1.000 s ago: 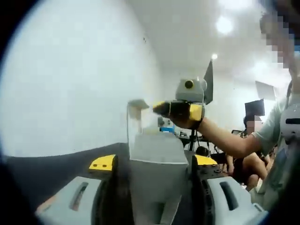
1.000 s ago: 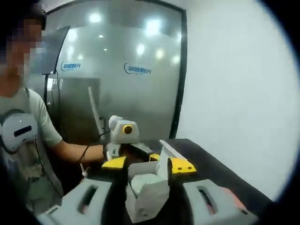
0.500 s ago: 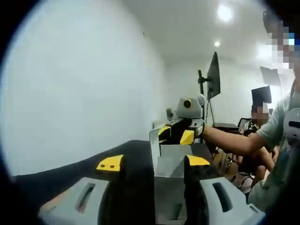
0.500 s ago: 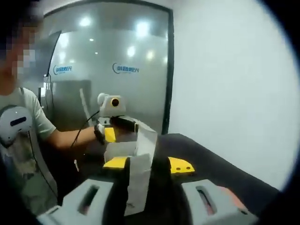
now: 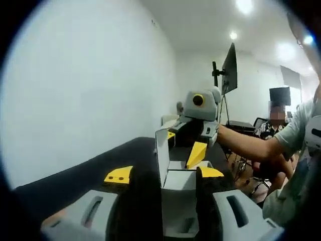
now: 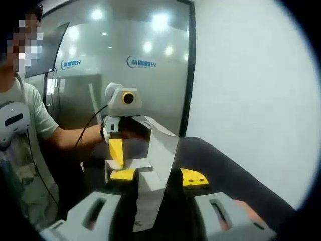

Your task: Assemble the cup parts correctly, then place the assembled cup into the box.

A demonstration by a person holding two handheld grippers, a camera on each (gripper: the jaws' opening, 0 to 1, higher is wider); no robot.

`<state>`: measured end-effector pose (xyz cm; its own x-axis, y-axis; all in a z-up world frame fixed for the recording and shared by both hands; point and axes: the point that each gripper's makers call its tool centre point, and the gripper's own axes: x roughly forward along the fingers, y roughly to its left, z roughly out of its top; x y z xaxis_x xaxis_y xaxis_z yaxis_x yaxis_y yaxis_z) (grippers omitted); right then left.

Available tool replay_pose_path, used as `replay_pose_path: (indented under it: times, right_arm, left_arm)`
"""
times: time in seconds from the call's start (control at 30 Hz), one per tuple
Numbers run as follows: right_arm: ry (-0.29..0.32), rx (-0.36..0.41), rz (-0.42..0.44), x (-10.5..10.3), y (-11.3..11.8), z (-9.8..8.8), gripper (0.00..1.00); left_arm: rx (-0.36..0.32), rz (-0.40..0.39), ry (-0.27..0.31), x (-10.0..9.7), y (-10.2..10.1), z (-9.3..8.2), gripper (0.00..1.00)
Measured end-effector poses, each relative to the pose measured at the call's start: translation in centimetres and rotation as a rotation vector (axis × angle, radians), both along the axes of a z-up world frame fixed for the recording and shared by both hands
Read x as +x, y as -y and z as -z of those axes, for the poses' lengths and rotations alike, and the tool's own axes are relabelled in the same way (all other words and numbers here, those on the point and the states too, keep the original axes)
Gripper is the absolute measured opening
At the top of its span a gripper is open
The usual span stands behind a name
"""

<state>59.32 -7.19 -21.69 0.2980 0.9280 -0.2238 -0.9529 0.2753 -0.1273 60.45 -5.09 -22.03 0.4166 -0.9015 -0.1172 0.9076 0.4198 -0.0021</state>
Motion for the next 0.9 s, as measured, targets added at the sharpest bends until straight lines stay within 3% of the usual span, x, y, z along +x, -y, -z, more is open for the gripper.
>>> replay_pose_path:
  times: [0.13, 0.2, 0.3, 0.33, 0.5, 0.6, 0.77, 0.9]
  right_arm:
    - [0.001, -0.047, 0.004, -0.3, 0.0, 0.1, 0.27]
    - [0.045, -0.085, 0.011, -0.3, 0.0, 0.0, 0.27]
    - [0.139, -0.102, 0.028, 0.1, 0.0, -0.6, 0.27]
    - [0.138, -0.101, 0.028, -0.2, 0.0, -0.5, 0.27]
    - [0.266, -0.093, 0.044, -0.8, 0.2, -1.2, 0.24]
    - [0.304, -0.113, 0.049, -1.8, 0.3, -1.1, 0.22]
    - [0.317, -0.131, 0.045, -2.8, 0.4, -1.1, 0.22]
    - [0.271, -0.127, 0.004, -4.1, 0.3, -1.2, 0.25]
  left_arm:
    - [0.018, -0.021, -0.042, 0.1, -0.2, 0.2, 0.41]
    - [0.039, -0.036, -0.045, 0.2, -0.3, 0.2, 0.41]
    - [0.091, -0.101, 0.044, 0.8, -1.0, -0.3, 0.34]
    - [0.102, -0.109, 0.044, 0.9, -1.2, -0.2, 0.32]
    - [0.115, -0.098, 0.033, 0.3, -1.0, 0.0, 0.31]
    - [0.121, -0.111, 0.035, 0.3, -1.1, 0.0, 0.32]
    - [0.134, -0.119, 0.052, 0.0, -1.1, -0.1, 0.32]
    - [0.126, -0.124, 0.051, 0.0, -1.3, -0.1, 0.32]
